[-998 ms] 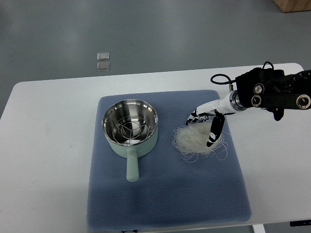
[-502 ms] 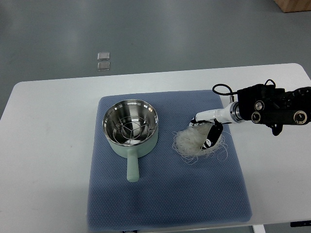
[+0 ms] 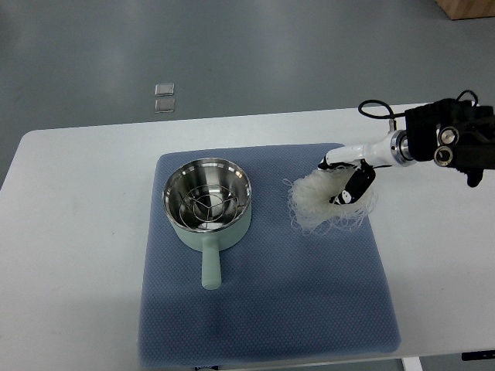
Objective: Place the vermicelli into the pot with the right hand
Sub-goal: 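Lift the vermicelli with the right hand and carry it toward the pot, then lower the vermicelli into the green saucepan and open the right hand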
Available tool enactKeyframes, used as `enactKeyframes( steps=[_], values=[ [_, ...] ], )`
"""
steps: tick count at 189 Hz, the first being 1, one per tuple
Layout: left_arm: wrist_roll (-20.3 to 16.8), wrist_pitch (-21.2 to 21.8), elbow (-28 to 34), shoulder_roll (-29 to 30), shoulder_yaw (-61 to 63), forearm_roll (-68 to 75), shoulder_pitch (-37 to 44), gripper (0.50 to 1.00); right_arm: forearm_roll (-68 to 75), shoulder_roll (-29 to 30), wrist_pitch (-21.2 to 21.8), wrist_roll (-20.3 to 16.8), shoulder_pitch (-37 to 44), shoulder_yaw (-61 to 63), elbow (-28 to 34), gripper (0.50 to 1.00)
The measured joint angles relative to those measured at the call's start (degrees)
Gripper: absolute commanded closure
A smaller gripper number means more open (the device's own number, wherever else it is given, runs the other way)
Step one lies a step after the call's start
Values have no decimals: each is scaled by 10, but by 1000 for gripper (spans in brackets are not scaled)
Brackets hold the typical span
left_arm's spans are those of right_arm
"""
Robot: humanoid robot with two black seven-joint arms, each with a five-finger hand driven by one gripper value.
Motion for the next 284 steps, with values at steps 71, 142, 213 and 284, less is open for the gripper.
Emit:
enactKeyframes(
  steps=[71, 142, 213, 284],
  values=[
    [0, 0, -5, 0, 2, 0, 0, 500, 1, -125, 165, -2, 242, 31, 33, 1000],
    [0, -1, -6, 0, 2, 0, -1, 500, 16, 51, 89, -3, 216, 36, -31, 1000],
    [0, -1, -5, 0, 1, 0, -1, 500, 98, 280, 59, -4, 152, 36, -166, 1000],
    [0, -1, -5, 0, 0, 0, -1, 500, 93, 335, 57, -4, 74, 71, -226, 1000]
  ],
)
